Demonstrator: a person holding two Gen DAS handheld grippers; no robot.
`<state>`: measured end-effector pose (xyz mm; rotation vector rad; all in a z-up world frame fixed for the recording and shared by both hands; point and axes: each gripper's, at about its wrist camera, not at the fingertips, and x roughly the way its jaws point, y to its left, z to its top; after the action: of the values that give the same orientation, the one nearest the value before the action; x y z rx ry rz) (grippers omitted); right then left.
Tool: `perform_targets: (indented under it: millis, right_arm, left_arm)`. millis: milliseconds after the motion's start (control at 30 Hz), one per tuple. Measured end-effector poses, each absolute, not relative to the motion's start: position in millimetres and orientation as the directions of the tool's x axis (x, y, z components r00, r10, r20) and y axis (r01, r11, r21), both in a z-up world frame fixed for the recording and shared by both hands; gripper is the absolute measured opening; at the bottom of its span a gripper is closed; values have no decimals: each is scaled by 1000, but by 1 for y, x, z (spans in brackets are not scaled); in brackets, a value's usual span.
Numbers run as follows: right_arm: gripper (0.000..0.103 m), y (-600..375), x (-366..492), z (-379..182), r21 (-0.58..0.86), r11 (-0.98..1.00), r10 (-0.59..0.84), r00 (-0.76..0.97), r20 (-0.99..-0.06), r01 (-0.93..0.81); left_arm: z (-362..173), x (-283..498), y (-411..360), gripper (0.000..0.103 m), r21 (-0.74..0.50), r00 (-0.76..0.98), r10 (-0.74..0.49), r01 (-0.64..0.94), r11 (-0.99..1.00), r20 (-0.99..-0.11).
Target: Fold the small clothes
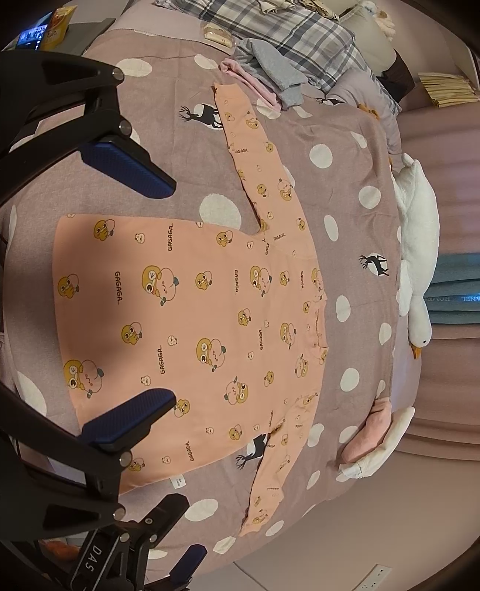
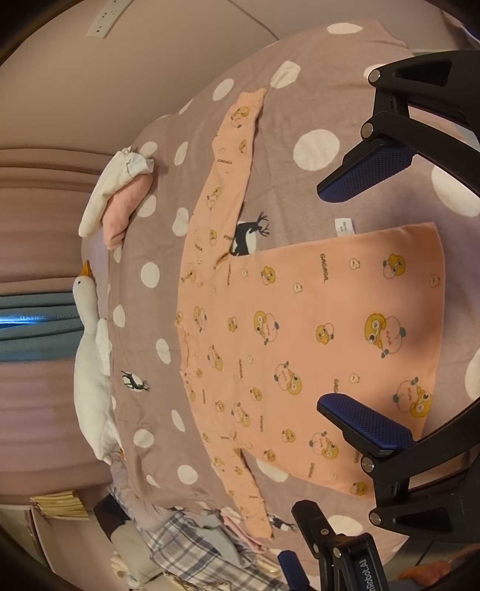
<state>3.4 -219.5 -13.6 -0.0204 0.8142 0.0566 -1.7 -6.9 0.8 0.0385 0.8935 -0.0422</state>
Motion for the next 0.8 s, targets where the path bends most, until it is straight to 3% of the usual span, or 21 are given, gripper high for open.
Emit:
perform_targets:
  millis: [800]
  right_arm:
    - [102,-220,3,-13,3,998,42,686,-726,-57]
  left_arm:
    - [-1,-2,-9,103,14,624,-23,54,998,-781]
